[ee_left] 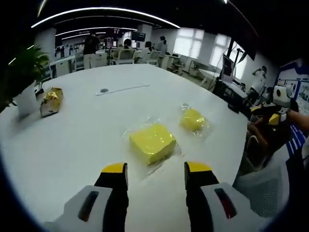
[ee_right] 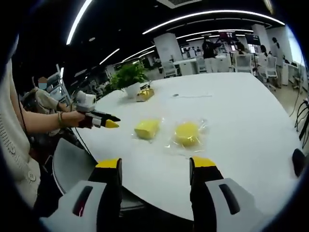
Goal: Compare the silicone blocks by pressing each to a similar depth, holding the contact briefly, and releasing to observe deformation and rebound differences across the visible hardness samples.
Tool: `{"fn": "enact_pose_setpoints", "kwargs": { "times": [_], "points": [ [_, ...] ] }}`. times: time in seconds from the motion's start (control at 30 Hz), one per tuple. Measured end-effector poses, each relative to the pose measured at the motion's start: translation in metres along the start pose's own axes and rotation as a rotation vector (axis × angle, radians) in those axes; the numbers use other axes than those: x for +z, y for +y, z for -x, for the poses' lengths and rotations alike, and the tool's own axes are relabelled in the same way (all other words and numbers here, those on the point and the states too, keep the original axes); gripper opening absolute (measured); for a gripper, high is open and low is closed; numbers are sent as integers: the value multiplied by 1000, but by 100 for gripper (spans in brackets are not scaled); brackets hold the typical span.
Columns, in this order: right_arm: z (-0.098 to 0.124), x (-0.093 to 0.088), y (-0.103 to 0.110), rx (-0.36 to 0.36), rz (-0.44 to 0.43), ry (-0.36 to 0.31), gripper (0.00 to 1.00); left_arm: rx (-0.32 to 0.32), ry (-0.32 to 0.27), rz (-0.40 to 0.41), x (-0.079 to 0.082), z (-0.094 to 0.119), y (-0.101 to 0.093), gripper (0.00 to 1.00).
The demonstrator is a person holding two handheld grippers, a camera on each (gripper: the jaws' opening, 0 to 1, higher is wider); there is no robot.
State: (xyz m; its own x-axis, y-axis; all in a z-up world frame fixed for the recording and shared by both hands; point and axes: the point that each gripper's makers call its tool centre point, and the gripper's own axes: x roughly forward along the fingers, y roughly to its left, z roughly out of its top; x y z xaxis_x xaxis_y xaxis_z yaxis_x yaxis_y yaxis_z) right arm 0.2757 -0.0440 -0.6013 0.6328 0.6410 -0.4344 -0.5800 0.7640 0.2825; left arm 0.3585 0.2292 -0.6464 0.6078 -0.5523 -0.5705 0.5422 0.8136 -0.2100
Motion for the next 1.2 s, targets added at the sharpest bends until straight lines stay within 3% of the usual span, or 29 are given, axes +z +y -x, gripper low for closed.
{"fn": "enact_pose_setpoints", "kwargs": {
  "times": [0.23, 0.4, 0.67, 1.03, 1.1, 1.2],
  "points": [
    [-4, 1, -1, 28, 0, -35, 56, 14, -114, 118, 5, 41, -21, 50],
    [-5, 0, 3, 78, -13, -53, 61, 8, -190, 215, 10, 59, -31, 53],
    [0, -7, -1, 107, -29, -46, 67, -11, -152, 213, -4, 64, -51, 60],
    [6, -13, -12, 92, -38, -45, 66, -32, -85, 210, -16, 53, -66, 62],
    [7, -13, -13, 91, -47, -47, 66, -46, -81, 231, -15, 49, -69, 63],
    [6, -14, -16, 88, -52, -49, 66, -78, -85, 339, -10, 41, -74, 63]
  ]
}}
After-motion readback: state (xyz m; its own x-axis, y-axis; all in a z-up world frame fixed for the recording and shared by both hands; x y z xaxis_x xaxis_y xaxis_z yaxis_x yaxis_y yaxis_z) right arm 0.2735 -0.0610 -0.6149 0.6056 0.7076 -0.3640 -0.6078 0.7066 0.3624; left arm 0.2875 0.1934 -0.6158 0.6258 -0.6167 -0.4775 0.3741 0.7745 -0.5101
